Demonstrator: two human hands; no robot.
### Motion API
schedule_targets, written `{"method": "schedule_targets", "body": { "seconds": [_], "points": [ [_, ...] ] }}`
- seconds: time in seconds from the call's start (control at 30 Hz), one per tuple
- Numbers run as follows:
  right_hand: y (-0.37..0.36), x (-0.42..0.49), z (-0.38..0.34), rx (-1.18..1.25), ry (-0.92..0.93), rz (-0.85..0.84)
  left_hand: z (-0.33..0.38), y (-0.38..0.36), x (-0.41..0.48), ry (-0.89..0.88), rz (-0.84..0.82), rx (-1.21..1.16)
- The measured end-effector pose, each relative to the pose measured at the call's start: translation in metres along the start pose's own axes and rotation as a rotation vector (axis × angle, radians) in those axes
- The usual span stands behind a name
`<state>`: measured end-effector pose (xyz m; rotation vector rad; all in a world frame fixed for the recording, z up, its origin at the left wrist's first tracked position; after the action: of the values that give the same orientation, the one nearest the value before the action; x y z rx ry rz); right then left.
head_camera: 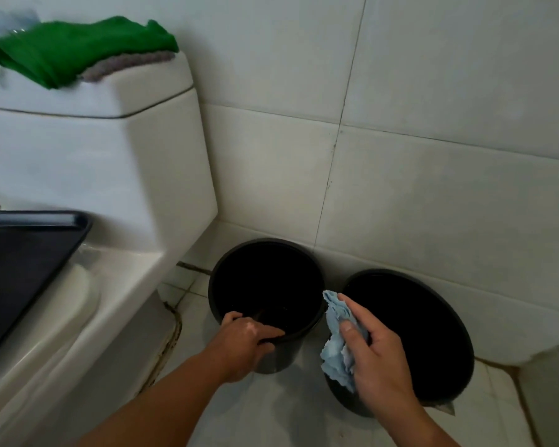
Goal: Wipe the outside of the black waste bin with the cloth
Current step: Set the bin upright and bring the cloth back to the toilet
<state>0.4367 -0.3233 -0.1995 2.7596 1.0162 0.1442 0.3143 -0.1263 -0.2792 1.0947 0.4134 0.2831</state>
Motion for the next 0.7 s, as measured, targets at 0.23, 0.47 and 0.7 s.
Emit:
{"method": "schedule_targets", "body": {
  "seconds": [0.23,0.47,0.7],
  "points": [
    [-0.032,0.007,-0.047,-0.019,0.115,-0.136,0.039,0.077,-0.043,0.105,0.254,-0.651],
    [-0.127,-0.017,-0.168,0.14,0.496,-0.513,0.06,0.202,-0.167,0.122,0.56,-1.234],
    [-0.215,-0.065,-0.243,0.325,0.232,-0.791,0.016,0.259,-0.308,0.288,0.753,-1.37]
  ]
}}
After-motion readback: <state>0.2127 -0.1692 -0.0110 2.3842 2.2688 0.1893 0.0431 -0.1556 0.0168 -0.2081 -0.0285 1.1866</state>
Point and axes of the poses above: each hand's wrist, its own x-axis towards the middle knuckle, its own y-axis out of the back of the hand, z = x × y, the point moved 2 cm from there along x, towards the middle knuckle
